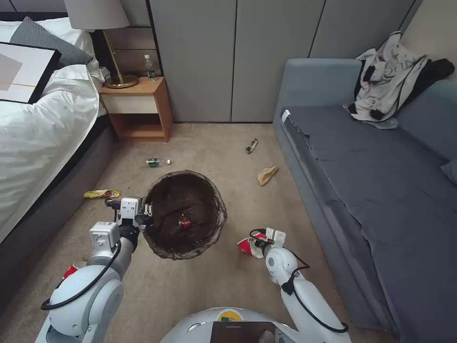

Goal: Pick up the trash bin, then pick up the garbage from the floor and place it into the trash bin.

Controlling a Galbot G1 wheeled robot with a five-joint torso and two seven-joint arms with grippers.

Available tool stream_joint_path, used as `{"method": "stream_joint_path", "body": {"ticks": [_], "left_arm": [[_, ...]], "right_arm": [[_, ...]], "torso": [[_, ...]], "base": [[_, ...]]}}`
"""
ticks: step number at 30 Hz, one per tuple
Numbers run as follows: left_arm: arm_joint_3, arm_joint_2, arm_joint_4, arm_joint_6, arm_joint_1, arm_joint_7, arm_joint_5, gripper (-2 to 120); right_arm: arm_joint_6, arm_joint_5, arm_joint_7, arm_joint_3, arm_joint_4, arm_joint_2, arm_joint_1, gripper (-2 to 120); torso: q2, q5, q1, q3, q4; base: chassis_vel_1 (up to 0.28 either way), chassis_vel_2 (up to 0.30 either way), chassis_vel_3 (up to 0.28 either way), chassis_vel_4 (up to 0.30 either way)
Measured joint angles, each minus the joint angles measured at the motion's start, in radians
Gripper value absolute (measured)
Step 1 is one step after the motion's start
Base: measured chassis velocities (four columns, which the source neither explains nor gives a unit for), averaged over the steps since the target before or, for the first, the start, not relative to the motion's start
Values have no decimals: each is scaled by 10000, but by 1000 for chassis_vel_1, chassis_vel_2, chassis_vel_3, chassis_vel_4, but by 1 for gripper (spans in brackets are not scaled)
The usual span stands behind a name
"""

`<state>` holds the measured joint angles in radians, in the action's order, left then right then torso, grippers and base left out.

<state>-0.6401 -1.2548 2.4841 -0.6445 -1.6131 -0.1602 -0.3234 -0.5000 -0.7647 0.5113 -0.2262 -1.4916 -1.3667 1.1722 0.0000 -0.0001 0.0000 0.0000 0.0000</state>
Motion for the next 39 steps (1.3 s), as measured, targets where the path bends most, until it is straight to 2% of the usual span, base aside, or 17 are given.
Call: {"method": "stream_joint_path", "body": {"ticks": [18, 20, 29, 32, 33, 36, 39], "left_arm": [[56, -34, -144, 33, 38, 13, -14, 3], [57, -42, -156, 40, 39, 14, -14, 3], [59, -46, -155, 45, 34, 19, -16, 3], [62, -59, -150, 46, 21, 22, -16, 3], [62, -59, -150, 46, 21, 22, -16, 3], [83, -63, -135, 47, 16, 22, -15, 3], [99, -66, -115, 47, 8, 22, -16, 3]], "right_arm": [[47, -141, 137, -32, 87, -81, 125, 99], [58, -141, 137, -39, 82, -83, 148, 92], [93, -140, 114, -51, 179, -102, 89, 81], [120, -140, 81, -46, 197, -113, 48, 65], [120, -140, 81, -46, 197, -113, 48, 65], [128, -160, 53, -45, 201, -124, 53, 51], [133, -162, 31, -44, 203, -127, 72, 43]], "torso": [[1, 0, 0, 0, 0], [1, 0, 0, 0, 0], [1, 1, 0, 0, 0], [1, 2, 0, -1, 1], [1, 2, 0, -1, 1], [1, 3, 0, -1, 3], [1, 4, 0, -1, 3]], "base": [[0, 0, 0, 0], [0, 0, 0, 0], [0, 0, 0, 0], [0, 0, 0, 0], [0, 0, 0, 0], [0, 0, 0, 0], [0, 0, 0, 0]]}}
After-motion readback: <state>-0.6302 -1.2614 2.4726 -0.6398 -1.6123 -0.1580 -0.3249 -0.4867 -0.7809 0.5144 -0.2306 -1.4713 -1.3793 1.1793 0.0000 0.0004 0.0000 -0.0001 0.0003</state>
